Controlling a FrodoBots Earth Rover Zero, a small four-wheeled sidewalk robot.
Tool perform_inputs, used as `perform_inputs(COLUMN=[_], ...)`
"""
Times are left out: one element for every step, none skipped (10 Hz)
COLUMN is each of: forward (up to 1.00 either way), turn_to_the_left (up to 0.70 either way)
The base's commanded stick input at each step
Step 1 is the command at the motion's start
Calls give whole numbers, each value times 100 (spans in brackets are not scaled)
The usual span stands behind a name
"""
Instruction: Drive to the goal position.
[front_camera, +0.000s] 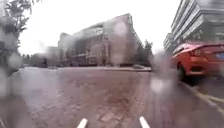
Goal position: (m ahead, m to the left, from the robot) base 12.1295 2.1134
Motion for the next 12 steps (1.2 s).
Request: perform_inputs(forward=[70, 70, 70, 70, 70, 70, 70, 70, 70, 70, 70, 70], turn_to_the_left=[14, 14, 14, 14, 14, 14, 14, 14, 14, 14, 14, 14])
